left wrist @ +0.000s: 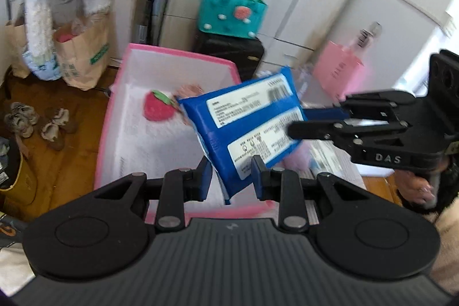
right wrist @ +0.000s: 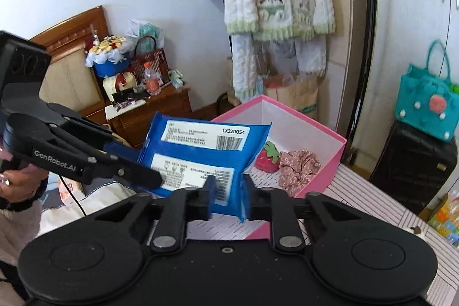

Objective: Organize soft objects
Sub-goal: 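Lift the wet-wipes pack and carry it over the pink shoebox, then lower the wet-wipes pack into the shoebox and open the left gripper, then withdraw both tools from the shoebox toward the green and orange sponges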

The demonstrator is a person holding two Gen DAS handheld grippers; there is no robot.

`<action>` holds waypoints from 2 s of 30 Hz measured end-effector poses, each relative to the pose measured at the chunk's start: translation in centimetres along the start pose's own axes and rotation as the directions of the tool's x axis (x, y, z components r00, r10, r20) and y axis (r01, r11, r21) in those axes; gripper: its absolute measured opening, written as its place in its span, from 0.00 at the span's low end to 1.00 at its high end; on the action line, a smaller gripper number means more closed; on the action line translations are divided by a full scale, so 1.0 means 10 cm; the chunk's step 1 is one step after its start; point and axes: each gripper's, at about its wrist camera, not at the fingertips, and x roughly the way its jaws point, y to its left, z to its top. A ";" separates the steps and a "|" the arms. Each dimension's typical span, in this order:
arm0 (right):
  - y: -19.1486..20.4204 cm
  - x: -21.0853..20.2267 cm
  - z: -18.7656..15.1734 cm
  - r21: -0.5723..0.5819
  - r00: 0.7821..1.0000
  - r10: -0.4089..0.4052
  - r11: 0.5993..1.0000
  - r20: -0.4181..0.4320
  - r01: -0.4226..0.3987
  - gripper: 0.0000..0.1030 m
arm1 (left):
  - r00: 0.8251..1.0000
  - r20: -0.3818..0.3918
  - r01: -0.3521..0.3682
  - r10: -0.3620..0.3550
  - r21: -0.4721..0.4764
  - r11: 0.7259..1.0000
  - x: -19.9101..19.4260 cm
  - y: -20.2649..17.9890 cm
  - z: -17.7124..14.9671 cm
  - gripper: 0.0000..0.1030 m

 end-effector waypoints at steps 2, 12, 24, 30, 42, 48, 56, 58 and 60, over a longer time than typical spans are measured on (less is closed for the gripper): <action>-0.07 0.15 0.11 0.021 1.000 0.001 1.000 -0.029 -0.001 0.20 | 1.000 0.002 -0.031 0.031 -0.013 0.999 0.13 0.09 0.10 0.27; -0.37 1.18 0.36 0.029 0.973 -0.046 0.998 -0.228 0.053 0.21 | 0.982 -0.151 -0.129 0.112 -0.106 0.986 0.98 0.60 0.39 0.28; -0.49 1.34 0.14 0.116 0.953 -0.028 0.991 -0.301 0.066 0.23 | 0.923 -0.369 -0.129 0.104 -0.043 0.991 1.43 0.69 0.39 0.29; -0.48 1.29 0.10 0.113 0.947 -0.032 0.991 -0.321 0.072 0.23 | 0.919 -0.371 -0.137 0.130 0.009 0.991 1.45 0.59 0.40 0.29; -0.60 1.22 0.10 0.093 0.961 -0.047 0.993 -0.272 0.075 0.23 | 0.923 -0.331 -0.188 0.197 0.061 0.980 1.68 0.47 0.49 0.25; -0.55 0.94 0.08 0.081 0.978 -0.003 0.997 -0.209 0.021 0.23 | 0.927 -0.279 -0.216 0.252 0.154 0.964 1.39 0.27 0.48 0.26; -0.26 0.51 0.01 0.017 0.990 -0.001 1.000 -0.143 0.003 0.27 | 0.934 -0.224 -0.228 0.278 0.224 0.948 0.87 -0.11 0.38 0.30; -0.19 0.41 -0.01 0.003 0.991 -0.004 1.000 -0.131 0.005 0.28 | 0.933 -0.222 -0.232 0.283 0.228 0.946 0.76 -0.18 0.33 0.31; -0.11 0.29 -0.04 -0.016 0.993 -0.010 1.000 -0.118 0.008 0.28 | 0.932 -0.221 -0.234 0.287 0.236 0.943 0.65 -0.26 0.28 0.33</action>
